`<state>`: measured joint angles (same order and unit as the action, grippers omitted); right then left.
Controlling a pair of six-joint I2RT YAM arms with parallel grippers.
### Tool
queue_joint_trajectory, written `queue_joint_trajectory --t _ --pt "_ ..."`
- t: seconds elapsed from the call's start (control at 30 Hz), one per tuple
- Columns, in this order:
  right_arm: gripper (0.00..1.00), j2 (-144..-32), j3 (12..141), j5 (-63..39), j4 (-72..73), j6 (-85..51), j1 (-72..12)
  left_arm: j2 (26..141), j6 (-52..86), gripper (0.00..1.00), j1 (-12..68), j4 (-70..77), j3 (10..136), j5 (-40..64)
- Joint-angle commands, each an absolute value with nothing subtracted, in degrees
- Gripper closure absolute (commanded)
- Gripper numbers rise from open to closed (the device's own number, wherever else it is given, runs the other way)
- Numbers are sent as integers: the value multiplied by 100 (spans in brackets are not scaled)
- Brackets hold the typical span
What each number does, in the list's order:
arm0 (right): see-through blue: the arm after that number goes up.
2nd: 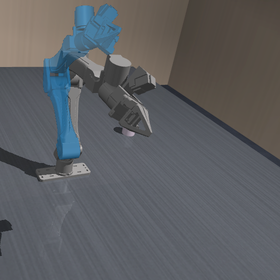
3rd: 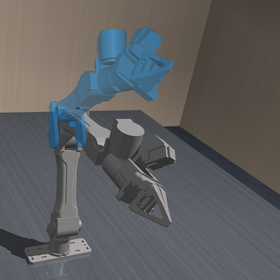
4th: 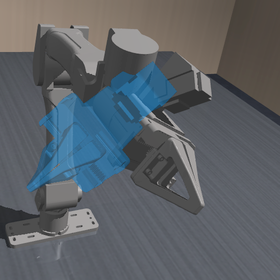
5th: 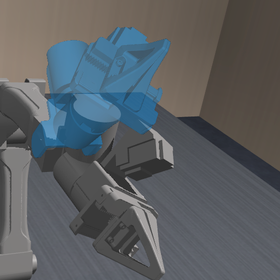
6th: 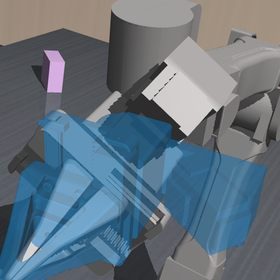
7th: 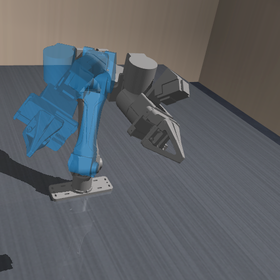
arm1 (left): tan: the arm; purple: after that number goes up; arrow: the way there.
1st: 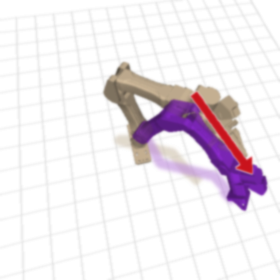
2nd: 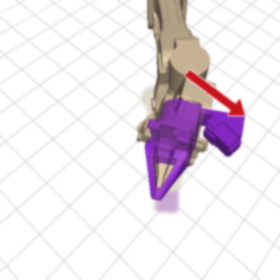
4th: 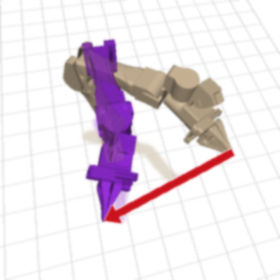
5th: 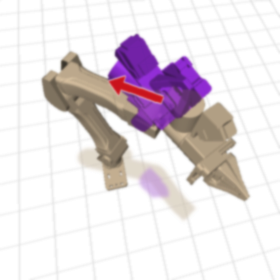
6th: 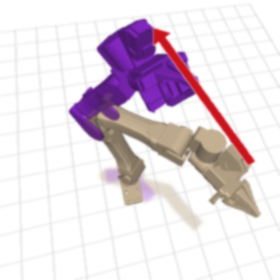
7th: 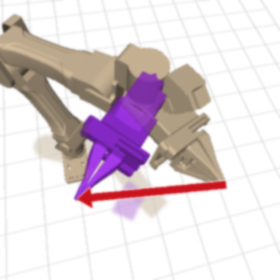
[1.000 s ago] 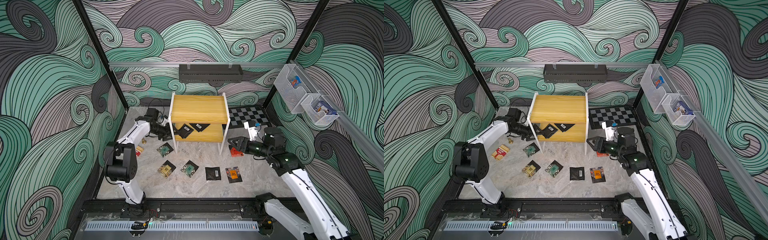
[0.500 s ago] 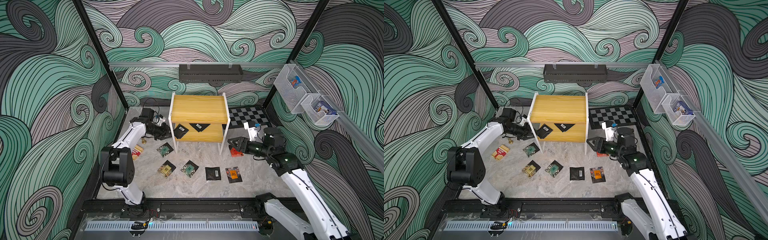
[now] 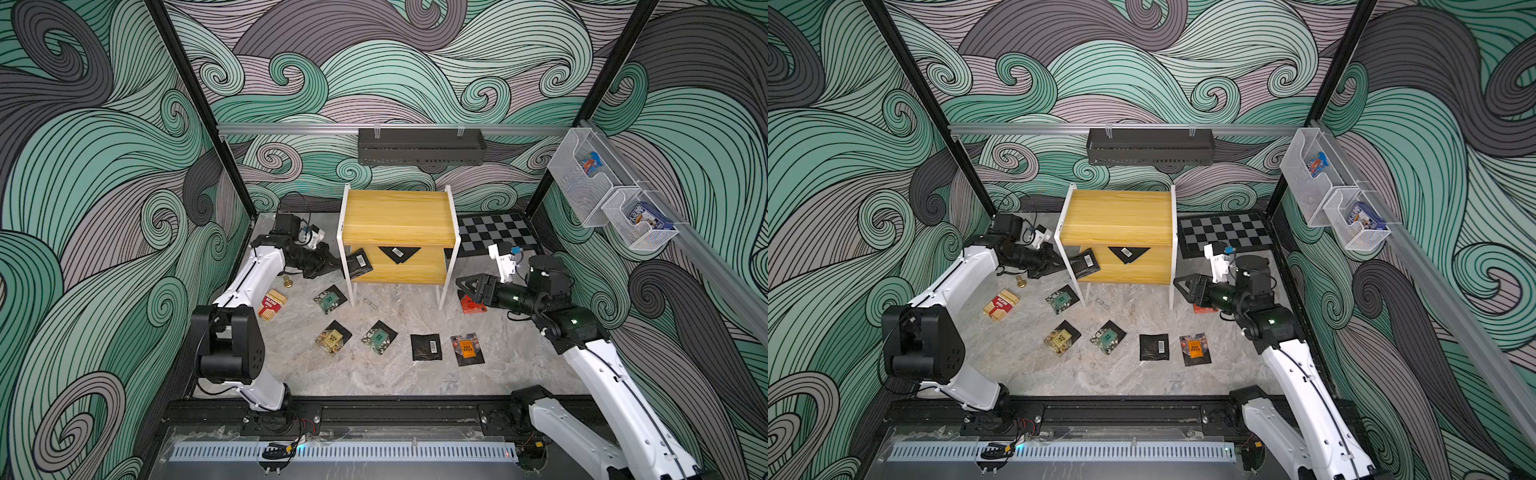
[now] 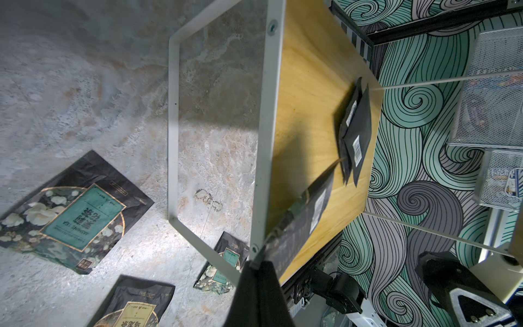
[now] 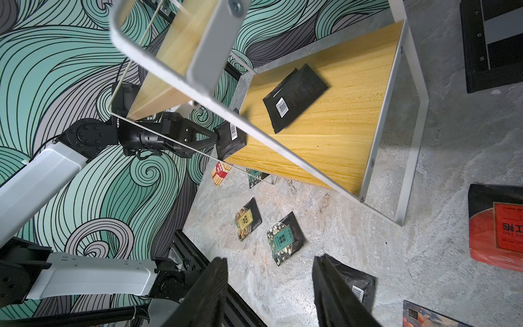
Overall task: Remove the tea bags from the shelf
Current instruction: Pick up the tea bag from the shelf.
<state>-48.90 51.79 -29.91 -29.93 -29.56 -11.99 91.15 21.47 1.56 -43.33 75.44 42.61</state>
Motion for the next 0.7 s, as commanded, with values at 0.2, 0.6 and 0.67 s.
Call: queue_joint_trajectory --t 0.2,0.6,0.67 --pt "47 -4793 5134 -3010 -3015 -2964 -1239 8680 2265 100 -45 -4329 7430 4165" --pt "47 -4793 5159 -3054 -3013 -2953 -1239 8374 2488 100 -431 -4120 7292 3935" --pt "47 -4801 5165 -3049 -3016 -2940 -1232 8337 2525 100 -521 -4066 7266 3902"
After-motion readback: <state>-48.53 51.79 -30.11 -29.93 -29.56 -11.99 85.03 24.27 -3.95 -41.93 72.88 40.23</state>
